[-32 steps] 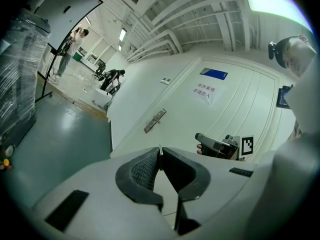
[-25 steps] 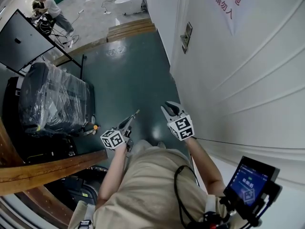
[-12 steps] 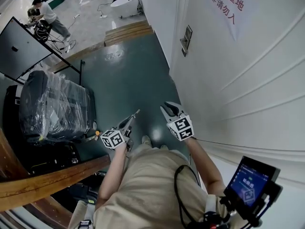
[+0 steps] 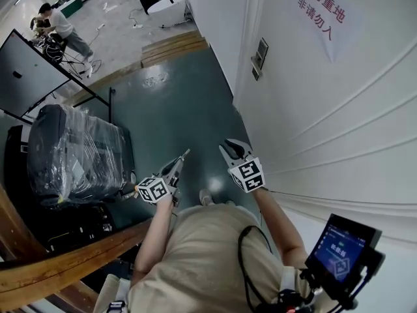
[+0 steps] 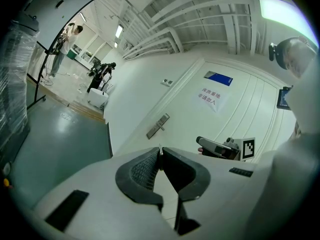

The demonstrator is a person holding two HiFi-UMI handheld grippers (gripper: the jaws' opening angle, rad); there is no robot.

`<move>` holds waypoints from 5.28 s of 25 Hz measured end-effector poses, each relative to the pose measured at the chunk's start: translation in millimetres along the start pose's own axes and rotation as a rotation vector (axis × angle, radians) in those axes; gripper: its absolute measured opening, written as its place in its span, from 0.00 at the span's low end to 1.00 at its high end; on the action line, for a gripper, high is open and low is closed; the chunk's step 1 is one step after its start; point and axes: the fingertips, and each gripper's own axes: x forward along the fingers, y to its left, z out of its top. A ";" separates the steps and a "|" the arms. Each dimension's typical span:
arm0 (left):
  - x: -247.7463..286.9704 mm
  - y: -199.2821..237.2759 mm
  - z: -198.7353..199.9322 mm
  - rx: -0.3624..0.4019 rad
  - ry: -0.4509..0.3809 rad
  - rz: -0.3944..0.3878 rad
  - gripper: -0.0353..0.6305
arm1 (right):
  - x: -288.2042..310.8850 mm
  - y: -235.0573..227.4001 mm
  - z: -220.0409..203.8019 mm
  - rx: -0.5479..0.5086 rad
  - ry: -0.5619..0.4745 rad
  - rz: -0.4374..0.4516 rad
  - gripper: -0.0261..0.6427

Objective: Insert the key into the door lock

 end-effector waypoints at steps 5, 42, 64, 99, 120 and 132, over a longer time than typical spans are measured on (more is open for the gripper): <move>-3.8 19.2 11.4 0.000 -0.002 -0.008 0.10 | 19.1 6.2 3.2 0.003 0.006 -0.007 0.17; 54.2 54.4 74.7 -0.007 -0.057 0.024 0.10 | 95.8 -50.1 45.6 -0.054 -0.020 0.059 0.17; 83.5 41.8 54.9 -0.026 -0.049 0.029 0.10 | 86.1 -84.4 27.1 -0.044 0.017 0.067 0.17; 98.6 155.2 163.7 -0.012 0.009 -0.037 0.10 | 218.0 -71.9 80.6 -0.001 0.010 -0.025 0.17; 110.9 195.9 182.5 -0.013 0.026 -0.061 0.10 | 252.5 -74.7 82.8 -0.001 0.011 -0.063 0.17; 152.6 180.4 177.4 -0.021 0.052 -0.058 0.10 | 242.7 -111.3 68.6 0.025 0.045 -0.050 0.17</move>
